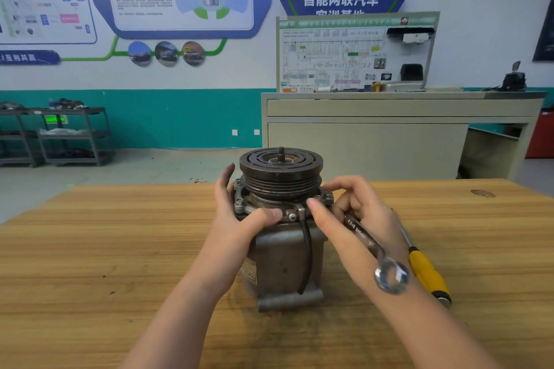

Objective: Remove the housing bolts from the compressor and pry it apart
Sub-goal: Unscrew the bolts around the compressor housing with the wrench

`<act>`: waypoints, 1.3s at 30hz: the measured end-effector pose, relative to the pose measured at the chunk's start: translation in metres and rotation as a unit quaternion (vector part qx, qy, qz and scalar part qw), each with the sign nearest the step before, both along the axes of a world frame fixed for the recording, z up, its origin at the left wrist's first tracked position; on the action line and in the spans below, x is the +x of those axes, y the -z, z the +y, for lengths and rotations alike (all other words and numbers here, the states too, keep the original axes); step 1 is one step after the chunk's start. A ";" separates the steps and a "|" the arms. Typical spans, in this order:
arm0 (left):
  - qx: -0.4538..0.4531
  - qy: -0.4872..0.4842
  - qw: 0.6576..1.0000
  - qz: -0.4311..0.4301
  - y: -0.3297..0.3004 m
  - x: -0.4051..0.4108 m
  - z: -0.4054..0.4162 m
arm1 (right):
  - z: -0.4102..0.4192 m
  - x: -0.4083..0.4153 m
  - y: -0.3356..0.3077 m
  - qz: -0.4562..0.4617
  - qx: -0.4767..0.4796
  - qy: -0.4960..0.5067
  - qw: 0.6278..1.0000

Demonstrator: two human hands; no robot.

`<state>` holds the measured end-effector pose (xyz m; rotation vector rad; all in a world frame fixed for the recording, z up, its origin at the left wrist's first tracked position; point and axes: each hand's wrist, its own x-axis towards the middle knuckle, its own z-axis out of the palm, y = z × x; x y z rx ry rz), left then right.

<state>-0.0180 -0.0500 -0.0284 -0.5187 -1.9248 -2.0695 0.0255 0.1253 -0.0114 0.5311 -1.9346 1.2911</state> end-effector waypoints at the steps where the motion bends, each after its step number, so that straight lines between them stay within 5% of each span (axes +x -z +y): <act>1: 0.001 0.001 1.000 -0.001 0.000 0.000 0.000 | 0.000 0.000 0.000 -0.001 -0.002 -0.005 1.000; 12: -0.040 -0.027 0.999 0.014 -0.006 0.009 0.001 | -0.001 0.001 0.000 -0.016 0.012 0.016 1.000; 16: -0.157 -0.184 0.947 0.210 -0.009 0.024 0.007 | -0.004 0.003 0.000 -0.016 -0.027 0.013 0.999; 21: -0.241 -0.223 0.869 0.371 -0.007 0.032 0.021 | -0.007 0.001 0.000 -0.064 -0.019 -0.006 0.998; 26: -0.317 -0.259 0.838 0.361 -0.003 0.033 0.031 | -0.005 -0.002 0.002 -0.047 -0.018 -0.024 0.998; 39: -0.328 -0.244 0.856 0.316 -0.007 0.037 0.031 | -0.002 -0.002 0.002 -0.037 -0.033 -0.036 0.998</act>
